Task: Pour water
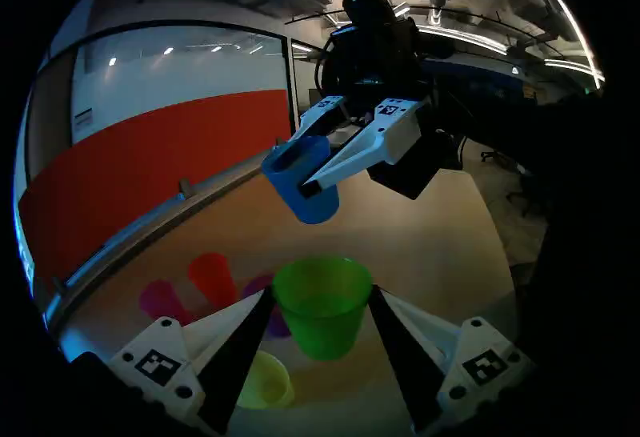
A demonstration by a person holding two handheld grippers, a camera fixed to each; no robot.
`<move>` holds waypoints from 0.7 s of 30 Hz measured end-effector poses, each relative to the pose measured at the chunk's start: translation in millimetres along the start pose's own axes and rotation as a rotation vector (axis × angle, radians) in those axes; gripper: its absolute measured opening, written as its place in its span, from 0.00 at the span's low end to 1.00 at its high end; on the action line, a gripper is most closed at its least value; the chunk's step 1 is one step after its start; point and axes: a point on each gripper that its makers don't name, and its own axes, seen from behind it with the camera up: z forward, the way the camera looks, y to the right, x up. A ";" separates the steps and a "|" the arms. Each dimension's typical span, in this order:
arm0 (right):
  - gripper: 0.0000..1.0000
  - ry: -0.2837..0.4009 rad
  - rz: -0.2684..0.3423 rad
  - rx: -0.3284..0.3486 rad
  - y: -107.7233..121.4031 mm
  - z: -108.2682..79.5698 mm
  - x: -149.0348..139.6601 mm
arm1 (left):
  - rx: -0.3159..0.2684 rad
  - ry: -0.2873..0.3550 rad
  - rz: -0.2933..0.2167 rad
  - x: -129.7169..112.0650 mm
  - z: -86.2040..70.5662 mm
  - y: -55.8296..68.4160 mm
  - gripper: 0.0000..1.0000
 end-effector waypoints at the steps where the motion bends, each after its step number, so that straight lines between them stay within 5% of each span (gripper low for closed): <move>1: 0.90 -0.006 0.001 0.004 -0.6 0.7 -2.6 | -0.003 -0.006 0.002 -1.8 0.5 0.6 0.86; 21: 0.90 -0.116 0.002 0.040 -6.9 9.9 -50.5 | -0.057 -0.095 0.001 -34.3 8.4 11.3 0.86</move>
